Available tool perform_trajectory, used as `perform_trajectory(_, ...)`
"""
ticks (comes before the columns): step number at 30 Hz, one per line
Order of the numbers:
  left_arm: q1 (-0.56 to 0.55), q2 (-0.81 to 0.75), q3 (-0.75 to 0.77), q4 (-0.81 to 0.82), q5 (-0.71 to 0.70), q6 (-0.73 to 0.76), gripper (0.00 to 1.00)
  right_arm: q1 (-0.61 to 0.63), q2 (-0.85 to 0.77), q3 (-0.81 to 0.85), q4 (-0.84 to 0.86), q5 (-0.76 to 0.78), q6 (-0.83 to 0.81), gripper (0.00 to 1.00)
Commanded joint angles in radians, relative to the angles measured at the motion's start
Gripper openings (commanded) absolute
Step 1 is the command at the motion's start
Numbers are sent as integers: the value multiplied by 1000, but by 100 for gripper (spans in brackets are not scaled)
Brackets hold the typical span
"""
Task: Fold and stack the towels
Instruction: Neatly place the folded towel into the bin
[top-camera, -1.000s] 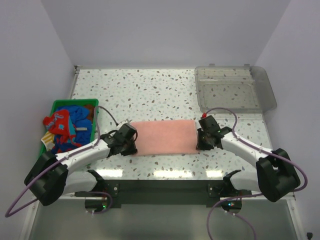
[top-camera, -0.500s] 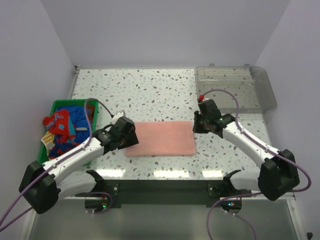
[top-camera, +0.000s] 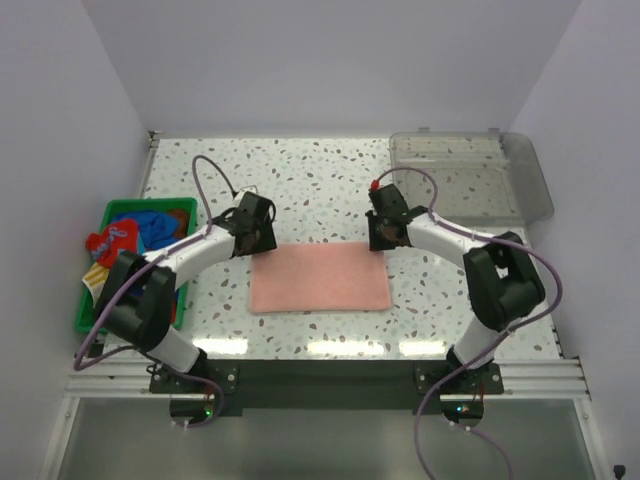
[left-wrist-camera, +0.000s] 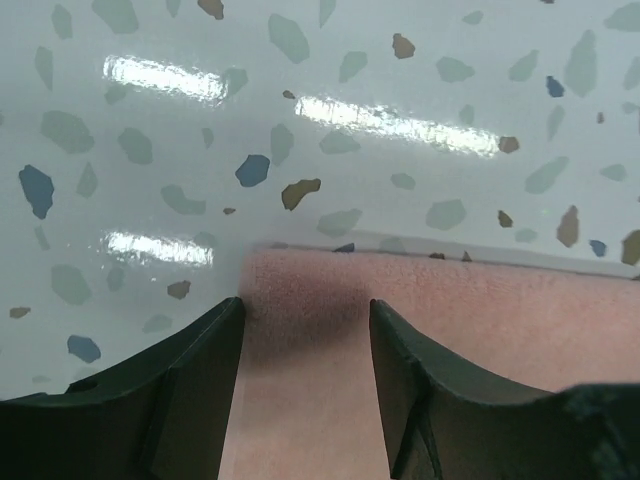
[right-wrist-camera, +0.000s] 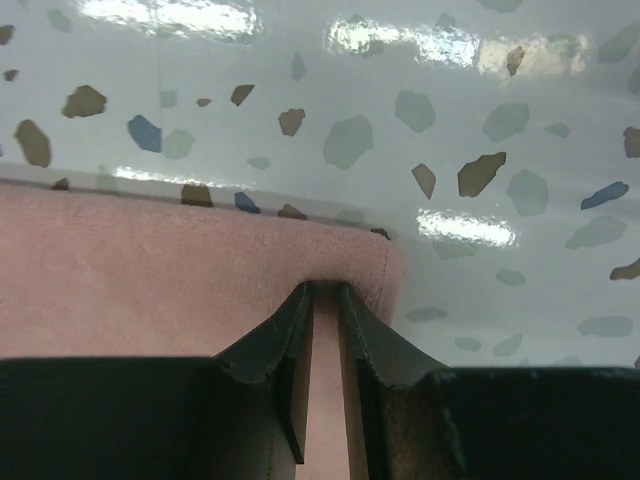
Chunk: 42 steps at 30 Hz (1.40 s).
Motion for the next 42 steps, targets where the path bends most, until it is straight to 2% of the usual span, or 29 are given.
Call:
perform_trajectory(1, 7, 114, 46, 96, 16, 75, 57, -3, 57, 22, 64, 46, -2, 20)
perform_trajectory(6, 40, 204, 37, 111, -8, 69, 57, -3, 111, 3, 76, 34, 1, 20)
perform_trajectory(11, 112, 245, 86, 100, -10, 115, 57, -3, 137, 75, 44, 6, -4, 24)
perform_trajectory(14, 129, 227, 155, 93, -16, 181, 64, -2, 116, 159, -4, -9, -7, 29)
perform_trajectory(17, 125, 163, 218, 79, 6, 240, 72, -3, 64, 239, -80, -6, -30, 44)
perform_trajectory(18, 111, 140, 232, 77, 10, 254, 76, -3, 45, 252, -118, 6, -40, 54)
perform_trajectory(19, 99, 89, 236, 74, 7, 277, 85, -5, 4, 267, -137, 23, -45, 59)
perform_trajectory(20, 80, 65, 238, 62, 1, 288, 88, -9, -16, 269, -157, 40, -47, 63)
perform_trajectory(21, 32, 40, 238, 57, -26, 299, 92, -15, -36, 267, -191, 48, -40, 71)
perform_trajectory(22, 1, -6, 238, 50, -45, 313, 98, -23, -62, 252, -208, 54, -33, 75)
perform_trajectory(23, -34, -26, 239, 24, -62, 314, 100, -44, -109, 238, -223, 59, -25, 79)
perform_trajectory(24, -105, -41, 242, 7, -85, 313, 100, -58, -139, 221, -252, 68, -5, 86)
perform_trajectory(26, -176, -83, 241, -39, -94, 276, 100, -98, -220, 163, -280, 85, 6, 92)
perform_trajectory(27, -247, -106, 233, -50, -102, 242, 100, -109, -246, 119, -303, 103, 9, 97)
perform_trajectory(32, -472, -79, 235, -64, -109, 155, 100, -187, -393, -10, -356, 132, 26, 99)
perform_trajectory(33, -539, -57, 261, -68, -116, 139, 100, -198, -431, -30, -369, 134, 42, 99)
perform_trajectory(36, -648, 55, 345, -79, -120, 133, 96, -242, -482, -136, -369, 128, 75, 99)
perform_trajectory(42, -757, 317, 518, -110, -145, 170, 86, -301, -551, -262, -324, 54, 92, 99)
